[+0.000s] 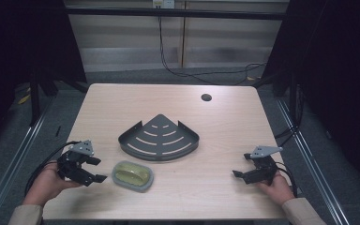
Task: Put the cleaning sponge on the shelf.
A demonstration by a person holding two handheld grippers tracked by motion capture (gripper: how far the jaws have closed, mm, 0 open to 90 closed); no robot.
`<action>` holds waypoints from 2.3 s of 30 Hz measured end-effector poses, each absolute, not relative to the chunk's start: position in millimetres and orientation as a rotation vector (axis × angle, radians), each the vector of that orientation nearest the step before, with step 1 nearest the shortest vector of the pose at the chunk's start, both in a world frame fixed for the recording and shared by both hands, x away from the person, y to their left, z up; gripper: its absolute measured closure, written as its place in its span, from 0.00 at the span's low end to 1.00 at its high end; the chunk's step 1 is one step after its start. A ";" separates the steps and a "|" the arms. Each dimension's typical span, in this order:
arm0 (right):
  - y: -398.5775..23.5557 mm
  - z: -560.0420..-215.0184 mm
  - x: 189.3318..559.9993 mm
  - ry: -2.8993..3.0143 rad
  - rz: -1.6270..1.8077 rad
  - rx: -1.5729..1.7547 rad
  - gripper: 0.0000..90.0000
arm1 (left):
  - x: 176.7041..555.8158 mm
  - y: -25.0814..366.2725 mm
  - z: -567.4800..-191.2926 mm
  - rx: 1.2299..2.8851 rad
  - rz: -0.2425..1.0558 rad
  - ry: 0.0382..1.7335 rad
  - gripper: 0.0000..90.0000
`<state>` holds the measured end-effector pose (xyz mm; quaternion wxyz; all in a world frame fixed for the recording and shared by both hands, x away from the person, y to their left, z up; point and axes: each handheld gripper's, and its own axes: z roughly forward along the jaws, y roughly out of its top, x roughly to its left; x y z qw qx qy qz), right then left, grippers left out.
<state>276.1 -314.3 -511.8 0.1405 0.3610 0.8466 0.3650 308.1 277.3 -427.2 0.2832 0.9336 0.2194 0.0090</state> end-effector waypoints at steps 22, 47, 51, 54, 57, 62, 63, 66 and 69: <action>-314.9 -511.7 274.8 2.441 1.052 1.050 0.13 | 326.6 232.8 -408.1 2.741 -0.019 0.386 0.38; -315.4 -511.6 273.8 2.441 1.052 1.055 0.13 | 331.1 172.5 -417.8 2.840 -0.082 0.137 0.48; -315.4 -511.7 274.0 2.441 1.053 1.052 0.13 | 331.3 166.9 -420.5 2.849 -0.095 0.113 0.51; -315.4 -511.6 273.9 2.441 1.052 1.055 0.13 | 331.0 163.7 -421.9 2.848 -0.087 0.095 0.53; -315.4 -511.6 273.9 2.441 1.052 1.054 0.13 | 331.0 161.2 -422.0 2.852 -0.080 0.082 0.56; -315.4 -511.7 274.0 2.441 1.053 1.052 0.13 | 330.6 154.3 -423.4 2.874 -0.068 0.014 0.67; -315.4 -511.6 273.8 2.441 1.052 1.055 0.13 | 330.7 154.1 -423.2 2.876 -0.069 0.009 0.69; -315.4 -511.6 273.9 2.441 1.052 1.055 0.13 | 331.9 156.0 -420.7 2.882 -0.050 0.015 0.80; -315.4 -511.7 273.9 2.441 1.052 1.054 0.13 | 331.7 160.4 -418.6 2.875 -0.087 0.020 0.80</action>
